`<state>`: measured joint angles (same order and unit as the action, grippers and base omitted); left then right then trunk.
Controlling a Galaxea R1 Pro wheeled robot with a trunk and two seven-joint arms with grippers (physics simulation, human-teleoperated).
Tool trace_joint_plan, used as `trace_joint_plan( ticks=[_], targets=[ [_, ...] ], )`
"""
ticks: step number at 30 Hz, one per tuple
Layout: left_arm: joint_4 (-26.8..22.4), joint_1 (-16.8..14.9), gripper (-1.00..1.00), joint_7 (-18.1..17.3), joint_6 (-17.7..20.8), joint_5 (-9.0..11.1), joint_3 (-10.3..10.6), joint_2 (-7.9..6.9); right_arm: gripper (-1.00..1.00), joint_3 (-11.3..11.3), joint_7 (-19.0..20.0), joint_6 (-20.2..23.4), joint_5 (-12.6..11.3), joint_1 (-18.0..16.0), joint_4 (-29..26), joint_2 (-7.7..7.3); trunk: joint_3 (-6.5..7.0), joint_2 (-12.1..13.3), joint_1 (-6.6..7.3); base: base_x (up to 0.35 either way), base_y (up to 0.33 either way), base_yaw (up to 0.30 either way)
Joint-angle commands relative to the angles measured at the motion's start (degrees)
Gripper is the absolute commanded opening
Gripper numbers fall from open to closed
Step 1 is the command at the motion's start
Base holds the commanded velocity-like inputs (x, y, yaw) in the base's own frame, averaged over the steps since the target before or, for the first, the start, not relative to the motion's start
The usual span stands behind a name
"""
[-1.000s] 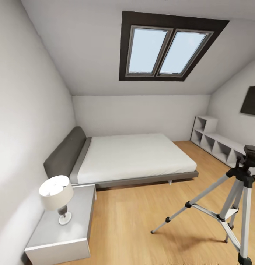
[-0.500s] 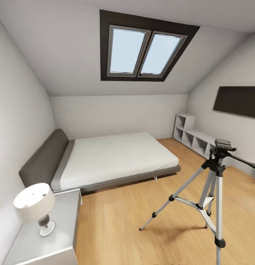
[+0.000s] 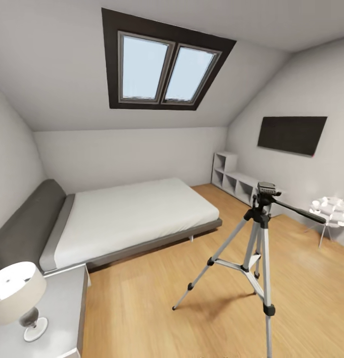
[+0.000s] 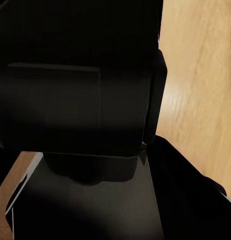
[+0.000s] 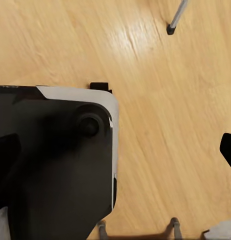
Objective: Attach the digital camera to the camera tripod in the bedroom.
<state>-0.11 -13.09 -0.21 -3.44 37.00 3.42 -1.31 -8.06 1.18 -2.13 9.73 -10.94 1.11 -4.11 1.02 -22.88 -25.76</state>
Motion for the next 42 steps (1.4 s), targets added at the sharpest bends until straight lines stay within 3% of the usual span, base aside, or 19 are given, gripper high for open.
trace_joint_plan(
  ticks=[1, 23, 34, 42],
  targets=[
    [0.0, 0.0, -1.0, 0.0, -0.1, 0.3, 0.4, -0.01, 1.0, -0.5, 0.1, -0.2, 0.6, 0.0, 0.1, -0.02, -0.02, 0.0, -0.02, 0.0, 0.0, -0.296],
    [0.0, 0.0, -1.0, -0.1, -0.1, 0.1, 0.4, 0.01, 1.0, -0.5, 0.1, -0.3, 0.6, 0.0, 0.1, -0.02, -0.02, 0.0, -0.02, 0.009, 0.0, -0.296],
    [0.0, 0.0, -1.0, -0.1, 0.2, -0.2, 0.4, 0.05, 1.0, -0.5, 0.1, -0.3, 0.6, 0.0, 0.1, -0.02, -0.02, 0.0, -0.02, 0.239, -0.012, -0.285],
    [0.0, 0.0, -1.0, -0.1, 0.1, -0.3, 0.4, 0.07, 1.0, -0.3, 0.1, -0.1, 0.6, 0.0, 0.1, -0.05, -0.02, 0.0, -0.02, 0.312, -0.106, -0.077]
  ],
)
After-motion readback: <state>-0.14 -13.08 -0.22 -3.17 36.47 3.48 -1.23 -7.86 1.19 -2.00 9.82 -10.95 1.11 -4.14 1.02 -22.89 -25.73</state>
